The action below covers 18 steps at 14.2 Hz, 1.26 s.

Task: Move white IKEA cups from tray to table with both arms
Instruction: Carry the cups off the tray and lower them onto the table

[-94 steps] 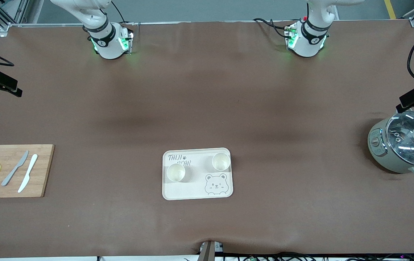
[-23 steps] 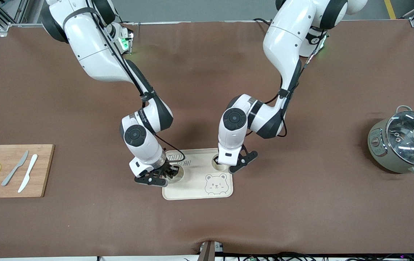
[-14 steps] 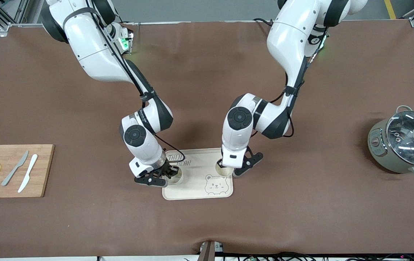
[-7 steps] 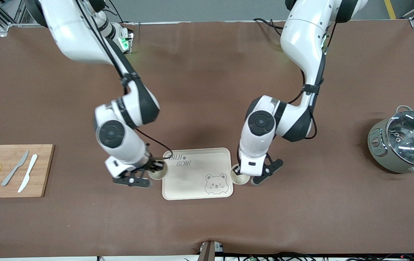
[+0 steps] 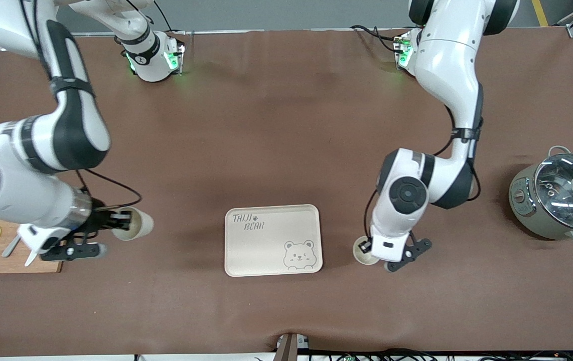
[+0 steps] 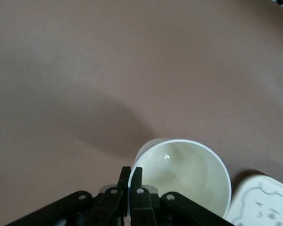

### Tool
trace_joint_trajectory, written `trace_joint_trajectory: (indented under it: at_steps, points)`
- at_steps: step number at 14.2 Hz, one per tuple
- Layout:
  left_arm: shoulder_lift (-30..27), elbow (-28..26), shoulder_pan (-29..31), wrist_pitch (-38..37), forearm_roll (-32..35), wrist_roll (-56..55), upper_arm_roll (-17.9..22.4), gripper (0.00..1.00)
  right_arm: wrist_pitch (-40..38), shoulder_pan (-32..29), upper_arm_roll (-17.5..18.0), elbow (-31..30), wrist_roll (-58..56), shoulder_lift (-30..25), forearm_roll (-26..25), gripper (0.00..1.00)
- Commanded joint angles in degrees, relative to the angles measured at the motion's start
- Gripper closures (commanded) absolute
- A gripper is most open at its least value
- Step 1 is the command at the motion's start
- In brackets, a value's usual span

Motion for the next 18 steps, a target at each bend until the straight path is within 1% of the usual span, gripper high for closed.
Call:
trace_joint_trajectory:
  at_steps: [1, 2, 4, 9, 14, 18]
  points:
    - [-2.0, -2.0, 3.3, -1.2, 1.2, 5.8, -0.5, 1.0, 0.2, -5.2, 0.9, -0.9, -9.8, -0.1, 1.0, 1.0]
    - [-2.1, -2.8, 4.4, -1.2, 1.2, 7.8, -0.5, 1.0, 0.6, -6.3, 0.9, -0.9, -12.5, 0.2, 1.0, 1.0]
    - [-2.0, -3.0, 6.4, -1.1, 1.2, 11.2, -0.5, 1.0, 1.5, -7.1, 0.8, -0.9, -14.2, 1.8, 0.7, 1.0]
    - [-1.5, -3.0, 12.8, -0.2, 1.1, 21.6, -0.6, 1.0, 10.9, -9.2, 0.7, -1.4, -21.1, 8.3, 1.0, 1.0]
    - [-0.6, -3.1, 17.9, 4.0, 0.5, 29.5, -1.0, 1.0, 18.5, -9.1, 0.8, -2.2, -21.4, 13.9, 1.0, 1.0]
    - [1.8, -3.1, 19.3, 7.6, -0.4, 31.0, -1.2, 1.0, 23.4, -8.9, 0.9, -2.3, -22.6, 17.1, 1.0, 1.0]
